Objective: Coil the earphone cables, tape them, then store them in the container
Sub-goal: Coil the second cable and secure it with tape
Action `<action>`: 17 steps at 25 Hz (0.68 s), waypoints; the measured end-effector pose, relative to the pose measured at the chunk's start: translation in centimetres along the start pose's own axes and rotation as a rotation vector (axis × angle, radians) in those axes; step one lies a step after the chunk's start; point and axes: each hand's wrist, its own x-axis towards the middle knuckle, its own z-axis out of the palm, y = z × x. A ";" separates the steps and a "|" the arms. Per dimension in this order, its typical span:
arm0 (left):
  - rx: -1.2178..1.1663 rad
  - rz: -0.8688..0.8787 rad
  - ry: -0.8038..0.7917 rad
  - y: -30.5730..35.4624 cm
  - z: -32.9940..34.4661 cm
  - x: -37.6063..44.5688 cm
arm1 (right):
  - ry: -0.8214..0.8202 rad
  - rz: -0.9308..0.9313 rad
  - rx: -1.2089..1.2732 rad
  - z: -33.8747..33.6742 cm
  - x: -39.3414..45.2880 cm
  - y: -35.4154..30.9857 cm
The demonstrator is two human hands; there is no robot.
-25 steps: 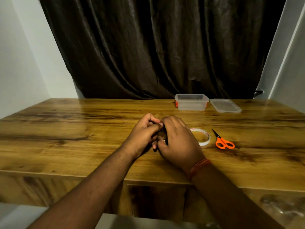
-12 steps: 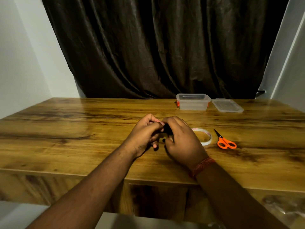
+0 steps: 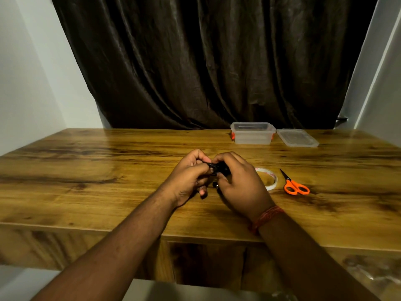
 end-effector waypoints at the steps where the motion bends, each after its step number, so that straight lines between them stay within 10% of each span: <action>1: -0.001 0.001 -0.007 0.0 0.0 -0.1 | 0.000 -0.004 0.007 -0.1 0.0 0.0; 17: -0.065 0.000 -0.051 0.0 -0.6 -0.2 | -0.081 0.011 0.181 -0.8 -0.2 -0.2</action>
